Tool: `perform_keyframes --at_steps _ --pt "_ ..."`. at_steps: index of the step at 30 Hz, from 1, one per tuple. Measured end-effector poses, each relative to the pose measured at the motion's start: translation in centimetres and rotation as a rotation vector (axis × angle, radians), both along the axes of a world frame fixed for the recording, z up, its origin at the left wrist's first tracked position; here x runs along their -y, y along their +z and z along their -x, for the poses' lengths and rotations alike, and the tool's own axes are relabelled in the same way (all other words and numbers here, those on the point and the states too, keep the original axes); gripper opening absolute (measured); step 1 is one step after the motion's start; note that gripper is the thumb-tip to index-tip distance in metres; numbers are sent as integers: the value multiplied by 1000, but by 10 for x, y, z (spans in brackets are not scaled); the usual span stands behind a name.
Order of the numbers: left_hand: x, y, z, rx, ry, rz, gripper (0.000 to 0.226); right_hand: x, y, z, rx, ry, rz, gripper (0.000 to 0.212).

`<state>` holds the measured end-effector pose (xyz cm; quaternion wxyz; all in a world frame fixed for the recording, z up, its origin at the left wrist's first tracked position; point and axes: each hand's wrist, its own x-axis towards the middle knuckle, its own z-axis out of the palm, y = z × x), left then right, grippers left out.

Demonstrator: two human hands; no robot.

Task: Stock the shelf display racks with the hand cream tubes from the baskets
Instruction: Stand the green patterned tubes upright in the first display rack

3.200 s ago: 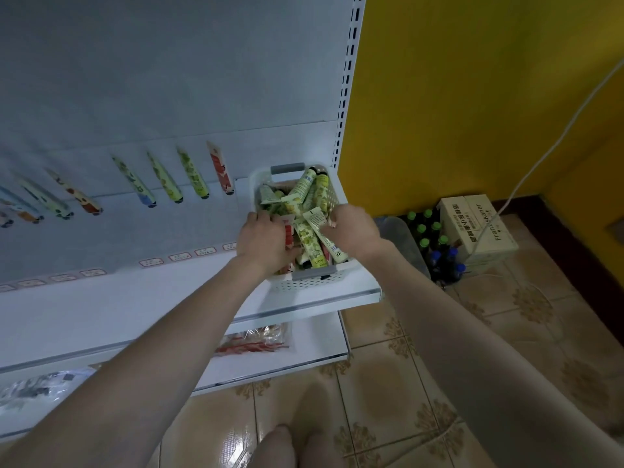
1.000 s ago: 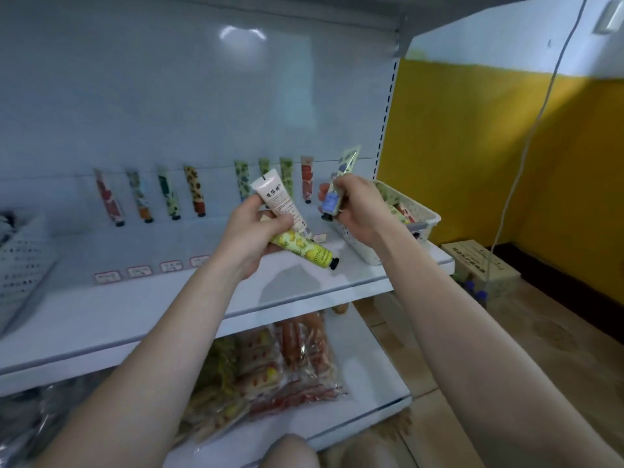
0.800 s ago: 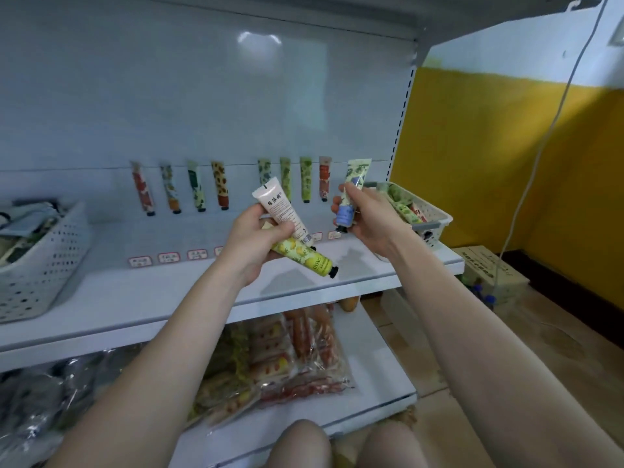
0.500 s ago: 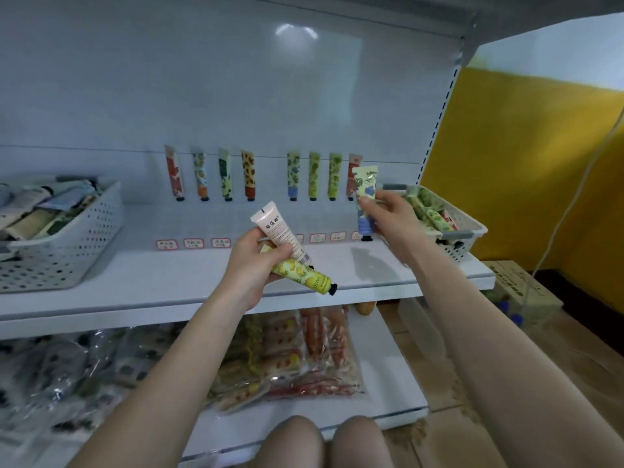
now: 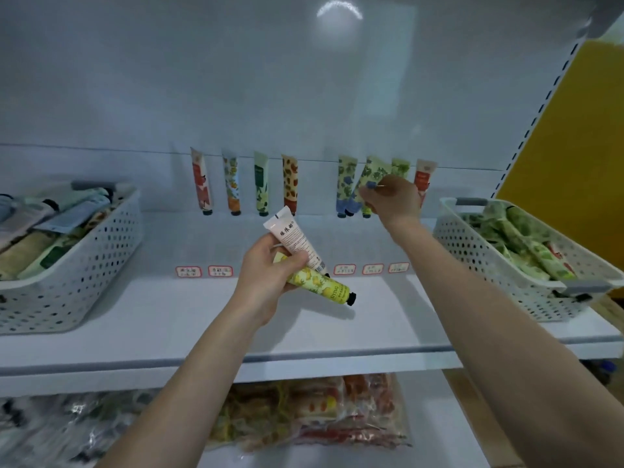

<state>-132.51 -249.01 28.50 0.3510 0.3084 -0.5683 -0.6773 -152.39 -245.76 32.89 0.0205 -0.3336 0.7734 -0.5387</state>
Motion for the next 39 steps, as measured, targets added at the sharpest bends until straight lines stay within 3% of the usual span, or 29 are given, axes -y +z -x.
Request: perform_keyframes --at_steps 4,10,19,26,33,39 --pt "16 -3 14 21 3 5 20 26 -4 6 -175 6 -67 34" --pt "29 -3 25 52 -7 22 20 48 -11 1 -162 94 -79 41" --pt "37 -4 25 99 -5 31 18 64 1 6 -272 81 -344 44" --pt "36 -5 20 41 -45 -15 16 70 10 3 -318 49 -313 10" --pt "37 -6 18 22 -46 -39 18 79 13 6 -340 8 -428 37" --pt "36 -5 18 18 -55 -50 19 82 12 10 -315 -3 -440 37"
